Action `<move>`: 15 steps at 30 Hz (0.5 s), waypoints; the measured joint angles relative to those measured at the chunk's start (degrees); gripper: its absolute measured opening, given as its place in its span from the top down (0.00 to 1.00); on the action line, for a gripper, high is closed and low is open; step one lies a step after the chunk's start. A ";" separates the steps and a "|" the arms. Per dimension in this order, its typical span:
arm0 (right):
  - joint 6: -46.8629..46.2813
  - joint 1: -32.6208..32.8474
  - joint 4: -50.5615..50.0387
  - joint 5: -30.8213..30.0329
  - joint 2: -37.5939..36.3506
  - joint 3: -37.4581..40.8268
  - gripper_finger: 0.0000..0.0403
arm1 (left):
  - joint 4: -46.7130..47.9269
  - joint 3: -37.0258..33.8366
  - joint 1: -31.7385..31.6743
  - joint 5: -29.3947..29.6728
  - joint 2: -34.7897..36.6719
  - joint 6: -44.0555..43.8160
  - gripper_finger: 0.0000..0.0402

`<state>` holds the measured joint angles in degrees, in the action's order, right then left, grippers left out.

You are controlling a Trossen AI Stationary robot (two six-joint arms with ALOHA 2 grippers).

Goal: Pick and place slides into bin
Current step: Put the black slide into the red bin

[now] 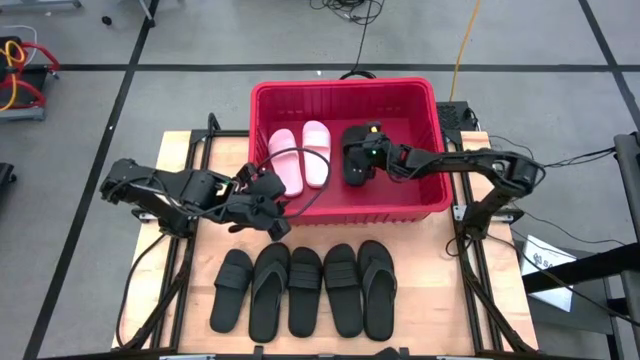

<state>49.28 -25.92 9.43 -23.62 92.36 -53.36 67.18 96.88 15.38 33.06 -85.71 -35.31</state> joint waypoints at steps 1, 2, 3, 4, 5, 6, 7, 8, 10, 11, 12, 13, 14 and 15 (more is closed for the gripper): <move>-0.02 -0.07 0.96 -0.01 0.60 0.00 1.00 | 0.02 0.00 -0.11 0.04 0.00 -0.04 0.66; -0.02 -0.21 1.72 0.09 1.14 -0.03 1.00 | 0.02 0.00 -0.22 0.03 0.00 0.01 0.66; -0.02 -0.32 2.06 0.25 1.64 -0.07 1.00 | 0.01 0.00 -0.34 0.01 0.00 0.09 0.66; 0.00 -0.32 2.27 0.22 2.22 -0.07 1.00 | 0.00 0.00 -0.42 0.01 0.00 0.16 0.66; 0.05 -0.32 2.76 0.26 2.93 -0.08 1.00 | 0.00 0.00 -0.62 0.02 0.00 0.20 0.66; 0.05 -0.32 3.06 0.39 3.44 -0.07 1.00 | 0.01 0.00 -0.74 0.01 0.00 0.22 0.66; 0.07 -0.38 2.99 0.55 3.92 -0.09 1.00 | 0.04 0.00 -0.84 0.00 0.00 0.23 0.66; 0.18 -0.38 3.04 0.55 4.33 -0.08 1.00 | 0.04 0.00 -1.04 0.00 0.00 0.22 0.66; 1.15 -0.38 3.56 0.55 5.13 -0.09 1.00 | 0.07 0.00 -1.40 -0.02 0.00 0.26 0.66; 1.47 -0.38 3.88 0.55 5.51 -0.09 1.00 | 0.09 0.00 -1.54 -0.02 0.00 0.26 0.66; 1.58 -0.38 4.47 0.57 6.00 -0.09 1.00 | 0.16 0.00 -1.72 -0.01 0.00 0.26 0.66; 1.59 -0.38 5.19 0.61 6.48 -0.09 1.00 | 0.21 0.00 -1.99 -0.02 0.00 0.34 0.66; 1.66 -0.38 5.89 0.94 6.95 -0.09 1.00 | 0.24 0.00 -2.10 -0.02 0.00 0.49 0.66; 2.26 -0.40 6.58 1.18 7.35 -0.09 1.00 | 0.23 0.00 -2.33 -0.02 0.00 0.50 0.66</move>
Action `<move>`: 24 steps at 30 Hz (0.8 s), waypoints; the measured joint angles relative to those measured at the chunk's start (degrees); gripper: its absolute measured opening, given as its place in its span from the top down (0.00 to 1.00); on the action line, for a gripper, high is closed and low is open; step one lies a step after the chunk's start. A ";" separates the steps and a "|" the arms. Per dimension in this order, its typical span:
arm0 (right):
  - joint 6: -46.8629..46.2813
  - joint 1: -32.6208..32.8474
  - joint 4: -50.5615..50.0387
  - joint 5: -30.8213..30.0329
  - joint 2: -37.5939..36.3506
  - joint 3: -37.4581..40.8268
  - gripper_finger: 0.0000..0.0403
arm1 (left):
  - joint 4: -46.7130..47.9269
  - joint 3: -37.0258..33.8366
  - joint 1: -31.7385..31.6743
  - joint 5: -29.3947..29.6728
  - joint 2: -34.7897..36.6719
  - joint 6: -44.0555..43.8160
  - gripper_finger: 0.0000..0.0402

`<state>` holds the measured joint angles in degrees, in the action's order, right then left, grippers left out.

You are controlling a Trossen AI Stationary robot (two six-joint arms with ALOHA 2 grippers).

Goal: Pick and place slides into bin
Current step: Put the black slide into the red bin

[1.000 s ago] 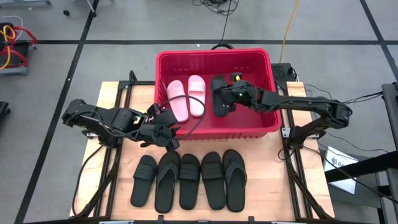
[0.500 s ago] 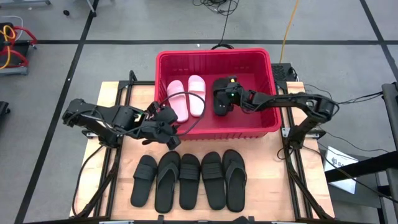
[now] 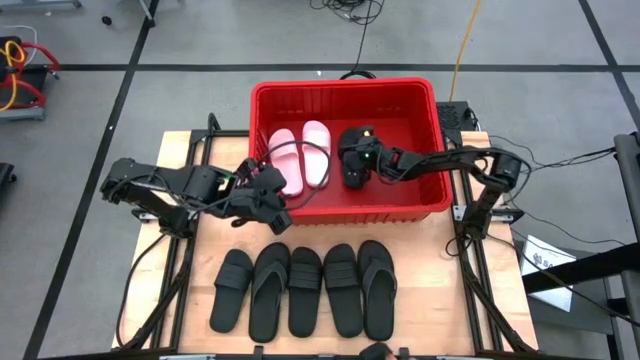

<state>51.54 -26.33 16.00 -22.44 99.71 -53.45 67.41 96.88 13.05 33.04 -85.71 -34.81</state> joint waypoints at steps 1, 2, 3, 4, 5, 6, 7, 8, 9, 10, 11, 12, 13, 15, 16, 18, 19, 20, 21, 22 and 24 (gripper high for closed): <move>0.73 0.00 1.01 0.01 0.50 0.00 1.00 | 0.01 0.00 -0.23 0.00 0.00 0.01 0.66; 1.40 0.00 1.90 0.01 0.95 0.00 1.00 | 0.01 0.00 -0.42 -0.02 0.00 0.00 0.66; 1.87 0.00 2.54 0.01 1.37 0.00 1.00 | 0.03 0.00 -0.61 -0.02 0.00 0.02 0.66; 2.08 0.00 3.01 -0.02 1.58 0.00 1.00 | 0.02 0.00 -0.82 -0.02 0.00 0.00 0.66; 2.12 -0.02 3.43 0.00 1.66 0.00 1.00 | 0.01 0.00 -0.95 -0.02 0.00 0.02 0.66; 2.11 -0.10 3.55 0.02 1.68 0.00 1.00 | 0.03 0.00 -1.20 -0.02 0.00 0.00 0.66; 2.13 -0.13 3.55 0.03 1.68 0.00 1.00 | 0.03 0.00 -1.23 -0.03 0.00 0.00 0.66; 2.13 -0.17 3.55 0.04 1.70 0.00 1.00 | 0.03 0.00 -1.35 -0.02 0.00 0.02 0.66; 2.13 -0.24 3.57 0.09 1.68 0.00 1.00 | 0.03 0.00 -1.55 -0.04 0.00 0.02 0.66; 2.13 -0.27 3.59 0.11 1.68 0.00 1.00 | 0.03 0.00 -1.57 -0.04 0.00 0.01 0.66; 2.18 -0.34 3.64 0.15 1.70 0.00 1.00 | 0.03 0.00 -1.68 -0.04 0.00 0.02 0.66; 2.32 -0.41 3.66 0.22 1.70 0.00 1.00 | 0.03 0.00 -1.80 -0.06 0.00 0.02 0.66; 2.45 -0.52 3.66 0.30 1.68 0.00 1.00 | 0.03 0.00 -1.84 -0.07 0.00 0.02 0.66; 2.52 -0.61 3.66 0.72 1.69 0.00 1.00 | 0.05 0.00 -1.85 -0.11 0.00 0.02 0.66; 2.54 -0.65 3.64 1.39 1.70 0.00 1.00 | 0.03 0.00 -1.85 -0.11 0.00 0.02 0.66; 2.56 -0.66 3.85 1.65 1.70 0.00 0.98 | 0.03 0.00 -1.85 -0.15 0.00 0.02 0.66; 2.66 -0.66 4.06 1.62 1.70 0.00 0.97 | 0.03 0.00 -1.85 -0.15 0.00 -0.03 0.66; 2.92 -0.66 4.23 1.67 1.70 0.00 0.96 | 0.05 0.00 -1.85 -0.16 0.00 -0.04 0.66; 3.18 -0.66 4.34 1.71 1.70 0.00 0.94 | 0.05 0.00 -1.85 -0.15 0.00 -0.04 0.66; 3.25 -0.66 4.45 1.73 1.70 0.00 0.93 | 0.03 0.00 -1.85 -0.15 0.00 -0.06 0.66; 3.23 -0.66 5.07 1.70 1.70 0.00 0.90 | 0.04 0.00 -1.85 -0.17 0.00 -0.08 0.66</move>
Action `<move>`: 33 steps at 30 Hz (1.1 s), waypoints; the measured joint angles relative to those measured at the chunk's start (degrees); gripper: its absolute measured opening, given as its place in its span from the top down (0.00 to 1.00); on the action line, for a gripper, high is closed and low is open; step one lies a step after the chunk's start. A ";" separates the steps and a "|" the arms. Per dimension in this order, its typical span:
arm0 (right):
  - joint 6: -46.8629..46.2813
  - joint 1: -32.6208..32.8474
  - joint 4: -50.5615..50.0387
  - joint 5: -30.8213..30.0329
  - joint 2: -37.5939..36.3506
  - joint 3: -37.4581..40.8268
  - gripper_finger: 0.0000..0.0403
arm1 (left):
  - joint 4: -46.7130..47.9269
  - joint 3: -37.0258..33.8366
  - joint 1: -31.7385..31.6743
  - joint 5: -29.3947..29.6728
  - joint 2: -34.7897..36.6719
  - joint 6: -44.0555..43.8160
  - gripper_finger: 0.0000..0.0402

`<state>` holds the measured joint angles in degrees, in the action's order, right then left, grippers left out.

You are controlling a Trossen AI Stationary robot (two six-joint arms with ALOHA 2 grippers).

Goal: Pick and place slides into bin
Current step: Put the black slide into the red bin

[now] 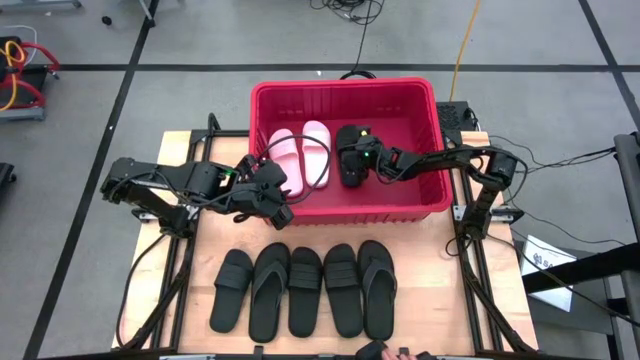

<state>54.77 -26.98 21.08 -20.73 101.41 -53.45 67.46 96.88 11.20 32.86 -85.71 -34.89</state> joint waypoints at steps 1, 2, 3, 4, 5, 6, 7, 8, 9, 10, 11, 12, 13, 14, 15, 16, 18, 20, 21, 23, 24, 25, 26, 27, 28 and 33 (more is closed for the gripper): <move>0.02 0.00 0.14 0.01 0.00 0.00 0.88 | 0.01 0.00 0.00 0.00 0.00 -0.01 0.66; 0.04 0.00 0.18 0.02 0.00 0.00 0.86 | 0.00 0.00 0.00 0.00 0.00 -0.03 0.66; 0.01 0.00 0.17 0.03 0.00 0.00 0.84 | -0.02 0.00 0.00 0.02 0.00 -0.05 0.66; 0.01 0.00 0.16 0.04 0.00 0.00 0.82 | 0.00 0.00 0.00 0.00 0.00 -0.07 0.66; -0.01 0.00 0.14 0.07 0.00 0.00 0.80 | 0.01 0.00 0.00 0.00 0.00 -0.10 0.66; -0.01 0.00 0.18 0.04 0.00 0.00 0.77 | 0.01 0.00 0.00 0.02 0.00 -0.10 0.66; -0.01 0.00 0.20 0.07 0.00 0.00 0.75 | 0.01 0.00 0.00 0.01 0.00 -0.10 0.66; -0.01 0.00 0.20 0.04 0.00 0.00 0.73 | 0.01 0.00 0.00 0.01 0.00 -0.10 0.66; -0.01 0.00 0.19 0.04 0.00 0.00 0.71 | 0.01 0.00 0.00 0.01 0.00 -0.10 0.66; -0.01 0.00 0.18 0.04 0.00 0.00 0.69 | 0.01 0.00 0.00 0.01 0.00 -0.10 0.66; -0.01 0.04 0.22 0.02 0.00 0.00 0.67 | 0.01 0.00 0.00 0.02 0.00 -0.09 0.66; -0.01 0.09 0.42 -0.05 0.00 0.00 0.65 | 0.02 0.00 0.00 0.01 0.00 0.02 0.66; 0.03 0.22 0.76 -0.15 0.00 0.00 0.63 | 0.01 0.00 0.00 0.00 0.00 0.08 0.66; 0.30 0.41 1.13 -0.34 0.00 0.00 0.62 | 0.03 0.00 0.00 0.01 0.00 0.08 0.66; 0.58 0.60 1.34 -0.71 -0.35 0.00 0.61 | 0.05 0.00 0.00 0.00 0.00 0.08 0.66; 0.60 0.97 1.40 -1.63 -0.79 0.00 0.60 | 0.05 0.00 0.00 0.00 0.00 0.08 0.66; 0.00 1.62 2.42 -2.32 -1.95 -0.03 0.59 | 0.08 0.00 0.00 -0.01 0.00 -0.11 0.66; -0.53 2.13 2.33 -3.03 -3.85 -0.04 0.60 | 0.10 0.00 0.00 -0.41 0.00 -0.37 0.66; -0.60 2.30 2.47 -3.02 -4.89 -0.07 0.60 | 0.13 0.00 0.00 -0.59 0.00 -0.52 0.66; -0.71 2.74 1.96 -3.17 -7.36 -0.04 0.61 | 0.14 0.00 0.00 -0.88 0.00 -0.88 0.66; -0.84 2.94 1.76 -3.18 -8.75 -0.04 0.61 | 0.18 0.00 0.00 -0.88 0.00 -1.18 0.66; -1.37 3.20 1.20 -3.24 -10.25 -0.04 0.62 | 0.31 0.00 0.00 -0.87 0.00 -1.39 0.66; -2.30 3.56 0.45 -3.26 -11.92 -0.04 0.62 | 0.49 0.00 0.00 -0.88 0.00 -1.53 0.66; -3.48 3.98 -0.69 -3.26 -13.78 -0.04 0.62 | 0.58 0.00 0.00 -0.87 0.00 -1.63 0.66; -5.01 4.55 -1.72 -3.23 -15.53 -0.04 0.62 | 0.57 0.00 0.00 -0.87 0.00 -1.67 0.66; -13.40 8.45 -9.18 -3.07 -25.62 -0.04 0.63 | 2.05 0.00 0.09 -1.52 1.27 -3.45 0.66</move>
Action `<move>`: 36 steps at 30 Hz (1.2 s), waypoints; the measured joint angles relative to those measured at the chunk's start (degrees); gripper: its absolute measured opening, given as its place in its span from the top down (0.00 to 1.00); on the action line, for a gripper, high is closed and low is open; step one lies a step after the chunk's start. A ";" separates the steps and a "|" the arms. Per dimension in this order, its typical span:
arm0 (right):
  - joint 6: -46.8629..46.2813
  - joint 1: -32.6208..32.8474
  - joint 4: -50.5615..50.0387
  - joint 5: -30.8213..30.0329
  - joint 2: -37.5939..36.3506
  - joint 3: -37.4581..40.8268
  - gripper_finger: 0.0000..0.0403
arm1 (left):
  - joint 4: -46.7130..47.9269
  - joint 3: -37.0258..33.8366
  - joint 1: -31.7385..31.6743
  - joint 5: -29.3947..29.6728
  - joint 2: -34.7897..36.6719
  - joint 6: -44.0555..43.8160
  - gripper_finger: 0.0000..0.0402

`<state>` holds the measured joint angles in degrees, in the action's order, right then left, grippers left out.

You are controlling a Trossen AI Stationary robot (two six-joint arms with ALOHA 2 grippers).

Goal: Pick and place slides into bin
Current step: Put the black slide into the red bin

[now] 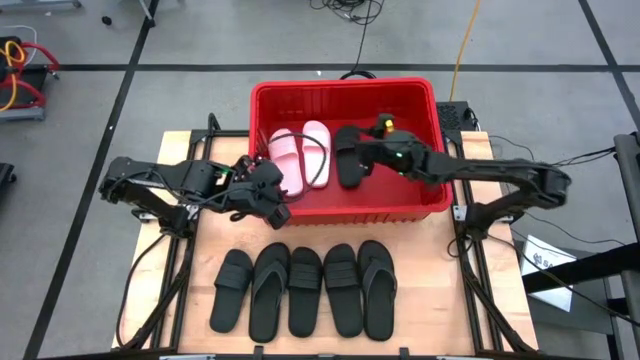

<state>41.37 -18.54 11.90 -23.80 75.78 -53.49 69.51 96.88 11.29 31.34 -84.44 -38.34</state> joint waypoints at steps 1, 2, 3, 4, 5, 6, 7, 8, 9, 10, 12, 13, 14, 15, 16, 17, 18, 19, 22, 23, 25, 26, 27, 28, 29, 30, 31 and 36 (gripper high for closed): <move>-1.39 0.97 -1.84 0.02 -2.04 0.00 0.63 | 1.00 0.00 0.14 -0.11 0.50 -0.78 0.66; -2.69 2.01 -3.62 0.04 -4.00 0.00 0.64 | 2.49 0.00 0.38 -0.25 1.02 -1.96 0.66; -3.90 3.24 -5.35 0.05 -5.85 0.00 0.64 | 4.18 0.00 0.72 -0.31 1.48 -3.27 0.66; -5.11 4.33 -6.89 0.06 -7.64 0.00 0.65 | 5.88 0.00 1.09 -0.36 1.88 -4.42 0.66; -6.44 5.38 -8.65 0.08 -9.41 0.00 0.65 | 7.69 0.00 1.52 -0.44 2.31 -5.55 0.66; -7.71 6.46 -10.20 0.08 -11.00 0.00 0.66 | 9.78 0.00 2.07 -0.44 2.80 -6.75 0.66; -8.99 7.56 -11.14 0.10 -12.55 0.00 0.66 | 12.03 0.00 2.78 -0.48 3.10 -8.04 0.66; -10.19 8.58 -12.20 0.10 -13.95 0.00 0.66 | 13.97 0.00 3.46 -0.62 3.26 -9.21 0.66; -11.12 9.52 -13.37 0.08 -15.24 0.00 0.67 | 15.61 0.00 4.18 -0.98 3.29 -10.03 0.66; -12.01 10.54 -14.29 0.10 -16.45 0.00 0.67 | 17.37 0.00 5.05 -1.40 3.26 -10.64 0.66; -13.34 12.55 -15.61 0.11 -18.50 0.00 0.67 | 20.49 -0.02 7.27 -2.55 3.07 -12.13 0.66; -13.82 13.45 -16.34 0.12 -19.44 0.00 0.67 | 20.75 -0.02 8.32 -3.13 3.00 -12.69 0.66; -14.24 14.45 -16.94 0.14 -20.34 0.00 0.67 | 20.43 0.00 9.36 -3.40 2.81 -12.91 0.66; -14.78 15.42 -17.54 0.14 -21.15 0.00 0.67 | 20.04 0.00 10.52 -3.56 2.70 -13.27 0.66; -15.52 16.33 -18.15 0.14 -21.91 0.00 0.67 | 19.61 -0.01 11.88 -3.85 2.57 -14.03 0.66; -16.56 17.29 -18.73 0.20 -22.57 0.00 0.67 | 19.45 -0.02 13.19 -3.97 2.48 -15.23 0.66; -17.57 18.24 -19.02 0.22 -23.12 0.00 0.67 | 19.51 -0.02 14.55 -4.10 2.48 -16.65 0.66; -18.48 19.14 -19.35 0.33 -23.69 0.00 0.67 | 19.60 -0.02 15.99 -4.26 2.57 -18.29 0.66; -20.22 21.42 -21.20 2.97 -25.21 0.00 0.67 | 19.90 -0.02 20.49 -4.27 2.62 -24.14 0.66; -20.77 22.11 -21.69 4.29 -25.57 0.00 0.67 | 20.13 -0.02 22.03 -4.13 2.56 -26.07 0.66; -22.05 23.34 -22.31 6.75 -26.06 0.02 0.67 | 20.53 -0.02 25.12 -3.96 2.56 -29.49 0.66; -22.67 23.83 -22.39 7.67 -26.33 0.02 0.67 | 20.51 -0.02 26.55 -4.00 2.58 -30.92 0.66; -23.05 24.34 -22.57 8.14 -26.52 0.02 0.67 | 20.51 -0.02 28.00 -4.02 2.58 -32.42 0.66; -23.33 24.72 -22.88 8.94 -26.68 0.02 0.67 | 20.49 -0.02 29.35 -4.02 2.58 -33.87 0.66; -23.65 25.12 -23.26 9.11 -26.83 0.02 0.67 | 20.48 -0.02 30.63 -4.00 2.58 -35.18 0.66; -24.10 25.47 -23.62 9.13 -26.93 0.02 0.67 | 20.49 -0.05 31.85 -3.88 2.58 -36.39 0.66; -24.50 25.76 -23.92 9.13 -27.01 0.02 0.67 | 20.47 -0.31 33.00 -3.67 2.62 -37.63 0.66; -27.40 27.16 -24.20 9.13 -27.53 0.02 0.67 | 20.43 -3.77 37.96 -5.02 2.62 -43.14 0.66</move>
<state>13.97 8.62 -12.30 -14.68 48.25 -53.47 89.94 93.11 49.25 26.32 -81.82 -81.48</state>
